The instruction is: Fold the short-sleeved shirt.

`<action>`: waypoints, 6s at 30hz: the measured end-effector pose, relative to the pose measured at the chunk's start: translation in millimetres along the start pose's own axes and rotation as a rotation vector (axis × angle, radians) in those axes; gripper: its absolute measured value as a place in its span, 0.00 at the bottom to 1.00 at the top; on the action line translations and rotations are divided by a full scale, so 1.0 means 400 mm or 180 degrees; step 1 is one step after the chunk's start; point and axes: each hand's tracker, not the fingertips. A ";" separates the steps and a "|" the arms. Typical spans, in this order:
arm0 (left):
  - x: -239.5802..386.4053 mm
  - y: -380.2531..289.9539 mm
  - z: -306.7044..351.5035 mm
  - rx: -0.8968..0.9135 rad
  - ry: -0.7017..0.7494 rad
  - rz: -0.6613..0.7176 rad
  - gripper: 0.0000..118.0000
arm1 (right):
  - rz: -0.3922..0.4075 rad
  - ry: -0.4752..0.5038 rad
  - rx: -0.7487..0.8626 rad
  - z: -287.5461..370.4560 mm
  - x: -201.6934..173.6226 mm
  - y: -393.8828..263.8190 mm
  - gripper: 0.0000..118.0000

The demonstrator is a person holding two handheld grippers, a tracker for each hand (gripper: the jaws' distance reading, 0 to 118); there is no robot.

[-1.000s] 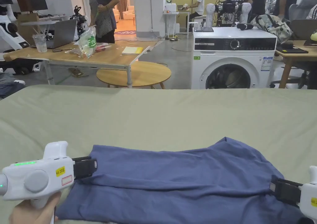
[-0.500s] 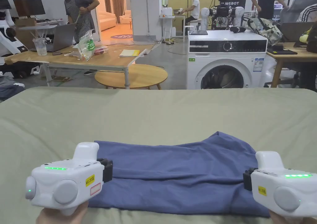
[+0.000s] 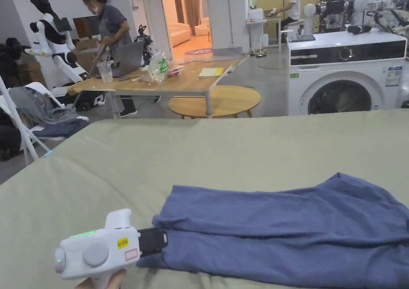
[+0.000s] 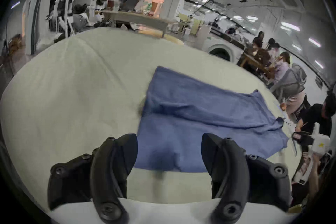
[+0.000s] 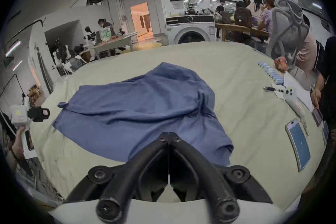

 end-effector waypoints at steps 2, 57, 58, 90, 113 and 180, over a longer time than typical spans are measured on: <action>-0.022 -0.006 -0.054 -0.0195 0.0096 0.0084 0.62 | 0.0007 -0.0058 -0.0008 0.013 0.022 -0.004 0.00; 0.201 -0.174 0.315 0.0723 -0.0157 -0.0639 0.51 | 0.0118 -0.0060 0.0188 0.189 -0.032 -0.083 0.53; 0.224 -0.163 0.309 0.0718 -0.0252 -0.0701 0.51 | 0.0146 -0.0006 0.0214 0.173 -0.055 -0.077 0.53; 0.043 0.177 -0.305 -0.0831 0.0032 -0.0103 0.02 | 0.0086 0.0037 -0.0156 0.017 0.073 0.032 0.00; 0.102 0.169 -0.123 -0.0318 -0.0023 -0.0619 0.00 | 0.0039 -0.0191 -0.0730 -0.231 0.159 0.222 0.01; -0.228 -0.236 0.276 0.0120 -0.1306 0.1767 0.85 | 0.0160 0.0360 0.0030 0.133 -0.191 -0.087 0.00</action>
